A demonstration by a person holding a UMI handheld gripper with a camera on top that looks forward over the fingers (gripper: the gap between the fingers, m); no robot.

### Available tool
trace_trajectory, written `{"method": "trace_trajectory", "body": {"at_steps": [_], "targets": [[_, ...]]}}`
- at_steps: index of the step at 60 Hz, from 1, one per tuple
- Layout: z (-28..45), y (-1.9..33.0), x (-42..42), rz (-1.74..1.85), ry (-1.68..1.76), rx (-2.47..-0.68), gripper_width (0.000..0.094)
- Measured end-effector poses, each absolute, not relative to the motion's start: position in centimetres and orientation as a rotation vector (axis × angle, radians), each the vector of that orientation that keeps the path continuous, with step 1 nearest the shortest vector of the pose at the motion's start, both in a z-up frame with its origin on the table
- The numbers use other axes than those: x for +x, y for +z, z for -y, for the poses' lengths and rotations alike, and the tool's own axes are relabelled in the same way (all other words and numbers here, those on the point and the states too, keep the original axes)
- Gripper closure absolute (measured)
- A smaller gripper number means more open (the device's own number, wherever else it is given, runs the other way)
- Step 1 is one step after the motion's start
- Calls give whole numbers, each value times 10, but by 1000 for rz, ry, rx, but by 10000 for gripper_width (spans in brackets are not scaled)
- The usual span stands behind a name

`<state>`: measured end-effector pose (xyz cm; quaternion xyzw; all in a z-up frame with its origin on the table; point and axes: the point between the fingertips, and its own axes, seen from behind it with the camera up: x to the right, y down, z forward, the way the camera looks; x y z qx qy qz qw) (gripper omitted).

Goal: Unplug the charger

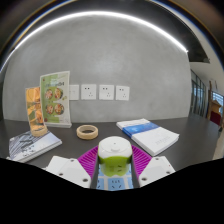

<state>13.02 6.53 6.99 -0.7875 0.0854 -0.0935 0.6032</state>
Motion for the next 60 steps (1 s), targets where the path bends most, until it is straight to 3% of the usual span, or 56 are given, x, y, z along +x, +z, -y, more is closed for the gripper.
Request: {"method": "trace_trajectory", "body": {"at_steps": [10,19,32,38,42,47,60], "targets": [[-65,70,130,-217,-217,-1837,609],[-66,79,131,-252,-176,-1846,616],[-33,264,154,-225,-181,-1507,616],[-32,298,180,-165,-227,-1474,618],[-40,291,206,-147,-253,-1496,618],[-58,257,249,-140,-277,-1583,612],[-121,103,341,-104,-202,-1981,576]]}}
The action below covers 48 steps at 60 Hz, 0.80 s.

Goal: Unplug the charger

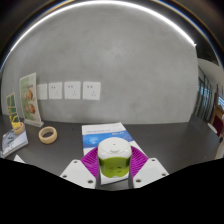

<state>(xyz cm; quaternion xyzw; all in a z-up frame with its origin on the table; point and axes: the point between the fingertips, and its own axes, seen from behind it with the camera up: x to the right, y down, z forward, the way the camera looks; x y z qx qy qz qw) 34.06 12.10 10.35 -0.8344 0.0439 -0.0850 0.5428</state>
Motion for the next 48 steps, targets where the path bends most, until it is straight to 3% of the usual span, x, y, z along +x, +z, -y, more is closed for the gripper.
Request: {"method": "trace_trajectory", "body": {"at_steps": [8,18,31,33,35,39,42,48], "targets": [[-145,51,369,-30,-174,-2135,550],[-178,46,372,40,-148,-2153,448],[-203,40,372,8,-122,-2128,433],[-204,42,372,-6,-122,-2119,389],[-203,44,372,-26,-118,-2114,225],[-197,50,366,-51,-97,-2103,47],[-190,57,363,-75,-92,-2086,90],[-165,68,357,-123,-121,-2074,92]]}}
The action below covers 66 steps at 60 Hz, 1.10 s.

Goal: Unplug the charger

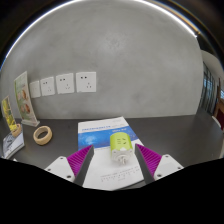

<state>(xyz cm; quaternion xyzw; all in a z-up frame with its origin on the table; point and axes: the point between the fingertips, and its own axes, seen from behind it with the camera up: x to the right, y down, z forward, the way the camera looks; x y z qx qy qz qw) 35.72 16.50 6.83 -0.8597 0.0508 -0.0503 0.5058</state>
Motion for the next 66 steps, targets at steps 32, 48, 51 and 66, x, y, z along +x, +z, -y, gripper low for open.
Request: {"method": "trace_trajectory", "body": {"at_steps": [32,48,51,66], "targets": [[80,104,223,-213,-187,-2048,93],[165,112,217,-150,-177,-2003,102],[179,113,229,-125,-204,-1992,102],[246,78,316,-27,-231,-2059,116]]}}
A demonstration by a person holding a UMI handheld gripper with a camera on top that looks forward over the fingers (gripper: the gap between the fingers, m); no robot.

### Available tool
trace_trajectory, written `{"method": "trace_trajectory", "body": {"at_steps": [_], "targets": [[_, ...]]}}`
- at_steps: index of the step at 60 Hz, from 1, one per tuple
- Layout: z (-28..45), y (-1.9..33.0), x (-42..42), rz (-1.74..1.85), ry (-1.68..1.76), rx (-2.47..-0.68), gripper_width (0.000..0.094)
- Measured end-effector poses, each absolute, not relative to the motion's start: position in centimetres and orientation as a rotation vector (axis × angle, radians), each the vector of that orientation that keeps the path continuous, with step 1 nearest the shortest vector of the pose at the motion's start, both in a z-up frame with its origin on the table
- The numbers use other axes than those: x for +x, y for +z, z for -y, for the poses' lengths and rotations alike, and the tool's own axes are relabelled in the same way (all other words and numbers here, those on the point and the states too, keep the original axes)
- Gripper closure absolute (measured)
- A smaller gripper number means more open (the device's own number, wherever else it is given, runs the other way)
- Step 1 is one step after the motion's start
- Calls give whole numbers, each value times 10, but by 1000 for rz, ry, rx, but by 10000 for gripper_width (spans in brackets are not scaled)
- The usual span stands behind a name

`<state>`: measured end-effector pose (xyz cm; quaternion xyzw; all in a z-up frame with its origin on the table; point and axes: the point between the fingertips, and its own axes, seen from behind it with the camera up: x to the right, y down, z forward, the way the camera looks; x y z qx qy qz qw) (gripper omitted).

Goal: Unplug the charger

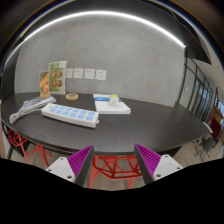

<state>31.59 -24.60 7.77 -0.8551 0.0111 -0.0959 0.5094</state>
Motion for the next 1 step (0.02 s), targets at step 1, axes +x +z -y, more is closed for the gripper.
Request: {"method": "trace_trajectory", "body": {"at_steps": [1], "targets": [[249,76,322,-24,-231,-2062,117]]}}
